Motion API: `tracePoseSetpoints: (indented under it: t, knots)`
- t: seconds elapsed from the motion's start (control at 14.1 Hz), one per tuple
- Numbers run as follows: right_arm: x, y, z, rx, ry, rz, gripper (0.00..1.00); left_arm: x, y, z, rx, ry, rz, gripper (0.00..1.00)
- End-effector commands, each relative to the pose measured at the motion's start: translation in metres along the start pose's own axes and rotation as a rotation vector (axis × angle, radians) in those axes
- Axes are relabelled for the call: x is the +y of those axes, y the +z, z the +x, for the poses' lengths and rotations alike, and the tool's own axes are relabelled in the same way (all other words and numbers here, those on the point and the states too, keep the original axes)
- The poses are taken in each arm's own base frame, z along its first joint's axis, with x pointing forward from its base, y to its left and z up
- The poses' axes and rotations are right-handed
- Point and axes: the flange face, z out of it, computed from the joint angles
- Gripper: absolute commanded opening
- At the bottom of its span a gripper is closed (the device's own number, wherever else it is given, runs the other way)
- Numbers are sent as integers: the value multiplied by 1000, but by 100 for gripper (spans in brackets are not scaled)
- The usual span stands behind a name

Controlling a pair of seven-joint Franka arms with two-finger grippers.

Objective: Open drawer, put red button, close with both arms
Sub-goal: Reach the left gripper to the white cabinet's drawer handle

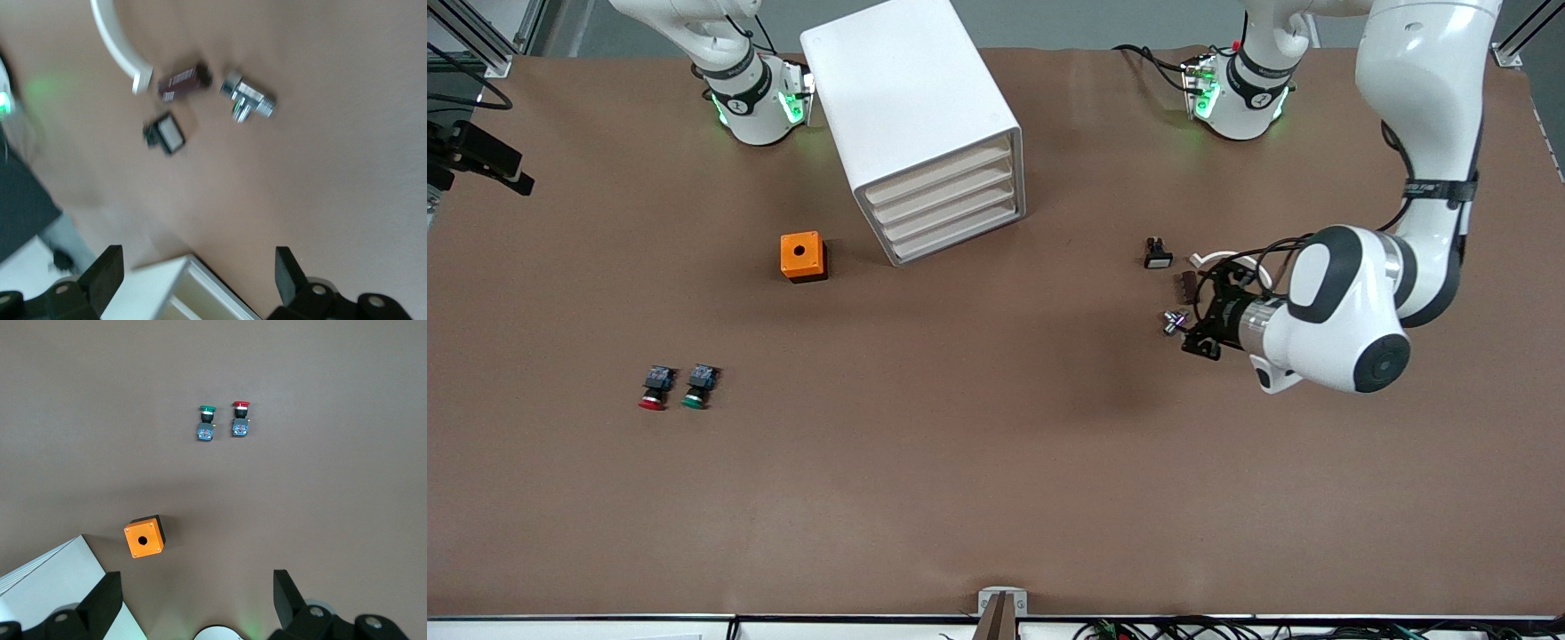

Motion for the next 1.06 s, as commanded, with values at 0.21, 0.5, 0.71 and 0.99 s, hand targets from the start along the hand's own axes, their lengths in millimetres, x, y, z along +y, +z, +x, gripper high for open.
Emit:
tracePoseSetpoints:
  t: [0.21, 0.5, 0.71, 0.99]
  knots:
    - [2, -3, -1, -2, -7, -4, 100, 42, 55, -29, -201, -416, 179, 100]
    - [4, -3, 0, -3, -2, -7, 100, 53, 124, -65, -280, -582, 424, 100]
    - [5, -2, 1, -5, 1, -7, 100, 43, 160, -113, -274, -592, 543, 100]
    - [13, 1, 1, -20, 14, -8, 100, 28, 198, -168, -258, -542, 610, 100]
